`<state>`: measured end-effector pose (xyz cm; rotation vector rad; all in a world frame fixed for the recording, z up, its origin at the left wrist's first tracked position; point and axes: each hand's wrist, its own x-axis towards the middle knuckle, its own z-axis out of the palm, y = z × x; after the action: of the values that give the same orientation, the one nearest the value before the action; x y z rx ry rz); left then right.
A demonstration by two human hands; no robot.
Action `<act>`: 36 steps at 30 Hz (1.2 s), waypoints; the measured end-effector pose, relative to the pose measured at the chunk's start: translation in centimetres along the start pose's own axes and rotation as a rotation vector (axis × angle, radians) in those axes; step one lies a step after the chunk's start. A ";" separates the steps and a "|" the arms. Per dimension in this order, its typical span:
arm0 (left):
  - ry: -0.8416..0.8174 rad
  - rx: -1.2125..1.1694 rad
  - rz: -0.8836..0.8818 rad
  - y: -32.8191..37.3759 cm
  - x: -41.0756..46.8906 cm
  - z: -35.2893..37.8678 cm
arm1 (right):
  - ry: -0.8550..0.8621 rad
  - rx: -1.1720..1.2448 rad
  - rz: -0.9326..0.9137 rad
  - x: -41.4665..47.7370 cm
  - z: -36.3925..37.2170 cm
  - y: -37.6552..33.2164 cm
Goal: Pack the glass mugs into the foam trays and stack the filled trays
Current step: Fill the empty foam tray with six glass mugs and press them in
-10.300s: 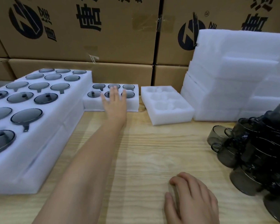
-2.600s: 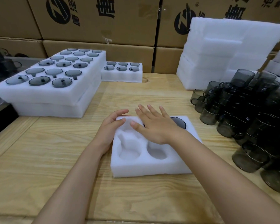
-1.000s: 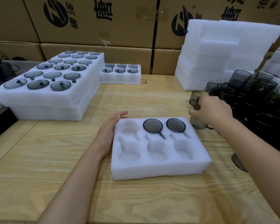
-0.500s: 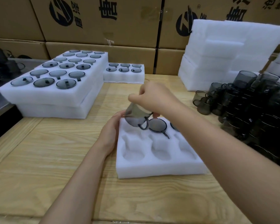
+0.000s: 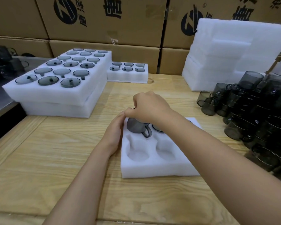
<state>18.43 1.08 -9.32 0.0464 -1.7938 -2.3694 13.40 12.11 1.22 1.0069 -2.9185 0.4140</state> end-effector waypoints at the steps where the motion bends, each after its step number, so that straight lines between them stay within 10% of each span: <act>1: 0.005 0.010 0.003 0.0 0.0 0.0 | 0.000 -0.010 -0.010 -0.1 0.1 0.0; 10: 0.062 0.012 0.005 0.1 -0.2 0.4 | 0.022 -0.146 0.001 -0.3 2.4 -0.4; 18: 0.109 0.025 -0.010 -0.2 0.0 0.4 | -0.334 -0.055 0.019 0.7 4.8 1.3; 32: 0.066 0.120 0.067 -0.1 -0.3 0.7 | -0.038 0.234 0.059 -0.4 5.1 2.1; 36: 0.071 0.160 0.073 0.3 -0.5 0.9 | -0.058 -0.016 0.108 -0.4 5.8 1.6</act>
<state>18.80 1.97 -8.85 0.0828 -1.9130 -2.1433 13.09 12.09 -4.83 0.8774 -3.0328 0.3697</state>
